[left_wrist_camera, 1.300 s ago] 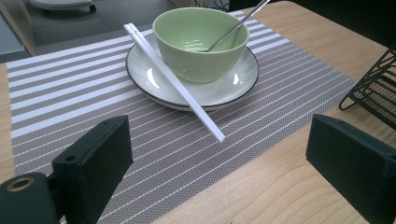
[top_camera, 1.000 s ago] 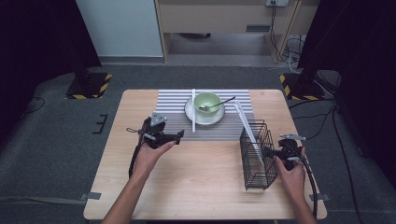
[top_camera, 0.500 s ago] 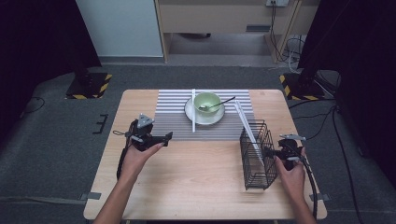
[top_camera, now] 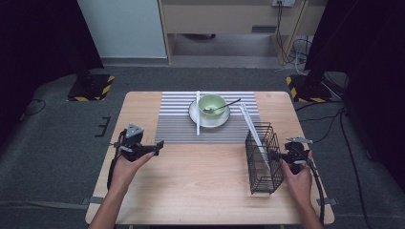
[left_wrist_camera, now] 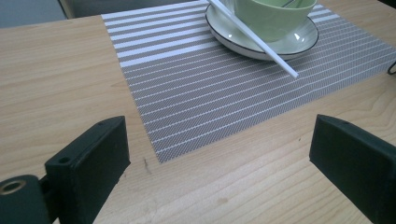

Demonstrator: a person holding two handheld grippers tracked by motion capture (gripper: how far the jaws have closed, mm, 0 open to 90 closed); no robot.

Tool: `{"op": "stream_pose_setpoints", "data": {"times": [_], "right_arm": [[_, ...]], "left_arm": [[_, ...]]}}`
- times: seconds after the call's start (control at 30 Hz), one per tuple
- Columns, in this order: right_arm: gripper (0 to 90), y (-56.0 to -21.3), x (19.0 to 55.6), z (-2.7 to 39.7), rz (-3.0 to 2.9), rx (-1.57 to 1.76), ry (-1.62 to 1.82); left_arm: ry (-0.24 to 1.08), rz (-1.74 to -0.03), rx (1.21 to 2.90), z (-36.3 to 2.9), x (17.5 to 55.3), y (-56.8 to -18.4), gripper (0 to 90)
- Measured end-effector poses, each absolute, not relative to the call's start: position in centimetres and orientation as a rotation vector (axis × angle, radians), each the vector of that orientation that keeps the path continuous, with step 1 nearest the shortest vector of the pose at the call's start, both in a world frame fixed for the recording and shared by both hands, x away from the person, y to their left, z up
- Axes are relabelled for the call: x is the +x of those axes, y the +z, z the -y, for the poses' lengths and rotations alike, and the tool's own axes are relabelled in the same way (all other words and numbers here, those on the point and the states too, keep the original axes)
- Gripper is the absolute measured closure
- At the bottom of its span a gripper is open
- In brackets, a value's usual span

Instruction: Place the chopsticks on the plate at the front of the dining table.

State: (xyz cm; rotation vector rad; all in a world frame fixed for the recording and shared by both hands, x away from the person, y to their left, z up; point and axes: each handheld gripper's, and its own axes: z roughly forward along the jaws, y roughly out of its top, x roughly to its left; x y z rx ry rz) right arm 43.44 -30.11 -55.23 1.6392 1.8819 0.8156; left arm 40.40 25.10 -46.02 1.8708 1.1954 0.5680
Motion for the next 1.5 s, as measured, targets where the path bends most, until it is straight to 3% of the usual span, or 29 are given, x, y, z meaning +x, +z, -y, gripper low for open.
{"op": "stream_pose_setpoints", "data": {"times": [1.5], "right_arm": [[1.5,-55.2,43.4,30.1,-1.882,1.639,0.816]], "left_arm": [[0.521,-1.237,2.004,-28.0,36.7,-52.4,3.4]]}}
